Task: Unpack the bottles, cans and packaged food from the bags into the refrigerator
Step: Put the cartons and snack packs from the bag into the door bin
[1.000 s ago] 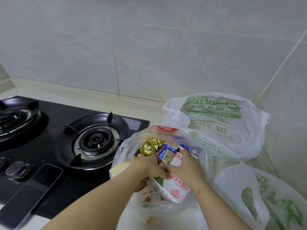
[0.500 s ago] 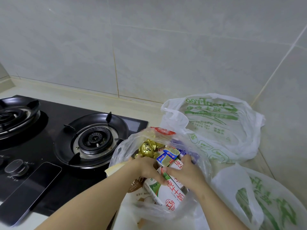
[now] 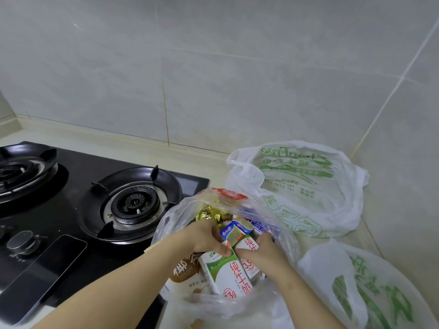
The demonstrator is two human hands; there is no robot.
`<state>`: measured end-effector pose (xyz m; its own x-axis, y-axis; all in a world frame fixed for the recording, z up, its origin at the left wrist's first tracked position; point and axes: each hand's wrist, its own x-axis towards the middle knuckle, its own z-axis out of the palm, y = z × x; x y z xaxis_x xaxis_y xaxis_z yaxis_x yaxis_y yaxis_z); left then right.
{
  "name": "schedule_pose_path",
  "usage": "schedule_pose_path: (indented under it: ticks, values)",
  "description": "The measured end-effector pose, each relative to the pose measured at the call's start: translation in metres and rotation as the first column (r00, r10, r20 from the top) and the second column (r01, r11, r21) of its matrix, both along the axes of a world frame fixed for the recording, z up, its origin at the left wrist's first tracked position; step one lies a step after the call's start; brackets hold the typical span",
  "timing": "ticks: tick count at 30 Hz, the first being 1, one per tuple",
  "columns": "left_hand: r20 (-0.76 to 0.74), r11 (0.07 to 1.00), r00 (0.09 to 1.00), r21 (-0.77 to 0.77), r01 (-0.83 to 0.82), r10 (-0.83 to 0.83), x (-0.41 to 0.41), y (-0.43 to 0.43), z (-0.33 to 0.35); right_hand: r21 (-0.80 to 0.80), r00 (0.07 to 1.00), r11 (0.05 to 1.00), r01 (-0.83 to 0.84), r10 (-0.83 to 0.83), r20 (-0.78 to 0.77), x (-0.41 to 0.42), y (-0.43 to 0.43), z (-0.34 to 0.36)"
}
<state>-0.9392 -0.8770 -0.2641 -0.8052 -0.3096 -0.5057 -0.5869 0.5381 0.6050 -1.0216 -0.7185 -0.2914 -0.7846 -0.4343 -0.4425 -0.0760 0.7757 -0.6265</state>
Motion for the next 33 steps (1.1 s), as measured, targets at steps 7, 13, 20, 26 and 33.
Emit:
schedule_pose_path:
  ticks: [7,13,20,26,33]
  values:
    - [-0.255,0.940,0.967,-0.327,-0.098,0.012,0.007,0.014,0.013,-0.047,0.992,0.995,-0.093,0.097,0.083,-0.004,0.000,-0.004]
    - [-0.503,0.923,0.860,-0.283,-0.261,0.089,0.012,0.010,0.017,-0.040,0.990,0.992,-0.118,0.121,0.073,-0.002,0.001,-0.009]
    - [-0.481,0.876,0.860,-0.473,-0.090,-0.172,0.019,0.013,0.004,-0.028,0.990,0.990,-0.140,0.140,0.018,-0.005,-0.002,-0.033]
    - [-0.316,0.880,0.932,-0.475,0.005,-0.176,0.025,0.000,0.006,0.018,0.994,0.999,-0.051,0.049,0.099,0.003,-0.005,0.002]
    - [-0.283,0.913,0.956,-0.405,-0.047,-0.077,0.020,-0.006,0.009,0.078,0.991,0.997,-0.007,0.017,-0.133,-0.001,-0.009,0.031]
